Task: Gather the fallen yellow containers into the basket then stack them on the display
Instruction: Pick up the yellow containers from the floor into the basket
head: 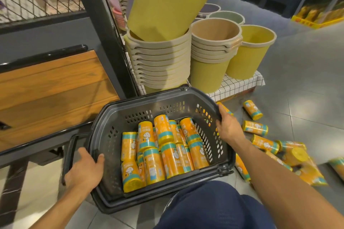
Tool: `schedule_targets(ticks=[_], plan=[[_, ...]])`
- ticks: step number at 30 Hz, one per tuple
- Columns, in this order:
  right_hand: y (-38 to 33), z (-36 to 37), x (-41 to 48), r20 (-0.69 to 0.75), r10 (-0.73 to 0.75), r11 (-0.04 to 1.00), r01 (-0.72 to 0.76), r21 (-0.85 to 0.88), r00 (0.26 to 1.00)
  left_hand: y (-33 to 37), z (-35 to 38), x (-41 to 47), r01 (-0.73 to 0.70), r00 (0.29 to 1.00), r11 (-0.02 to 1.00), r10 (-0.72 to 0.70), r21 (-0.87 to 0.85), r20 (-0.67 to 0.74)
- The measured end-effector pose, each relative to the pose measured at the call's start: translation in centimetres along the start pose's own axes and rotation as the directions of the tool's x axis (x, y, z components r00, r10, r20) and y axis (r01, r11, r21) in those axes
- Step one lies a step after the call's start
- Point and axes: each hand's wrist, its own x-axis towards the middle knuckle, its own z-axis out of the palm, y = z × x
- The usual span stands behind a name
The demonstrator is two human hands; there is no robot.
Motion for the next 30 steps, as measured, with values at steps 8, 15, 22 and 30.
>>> schedule_targets(ticks=[8, 15, 22, 30], plan=[[2.7, -1.9, 1.5, 0.005, 0.014, 0.995, -0.013, -0.099, 1.0, 2.3, 1.3, -1.3, -0.052, 0.998, 0.998, 0.052, 0.019, 0.038], [2.7, -1.8, 1.9, 0.009, -0.002, 0.993, 0.003, -0.122, 1.0, 1.8, 1.6, -1.0, -0.039, 0.998, 0.999, 0.038, 0.003, 0.041], [2.6, -2.8, -0.3, -0.029, 0.164, 0.986, -0.165, -0.004, 0.986, 2.8, 0.2, -0.4, -0.114, 0.994, 0.991, 0.114, 0.075, 0.005], [6.9, -6.7, -6.4, -0.154, 0.322, 0.882, -0.237, 0.406, 0.934, 19.1, 0.3, -8.1, -0.663, 0.709, 0.674, 0.705, -0.326, 0.017]])
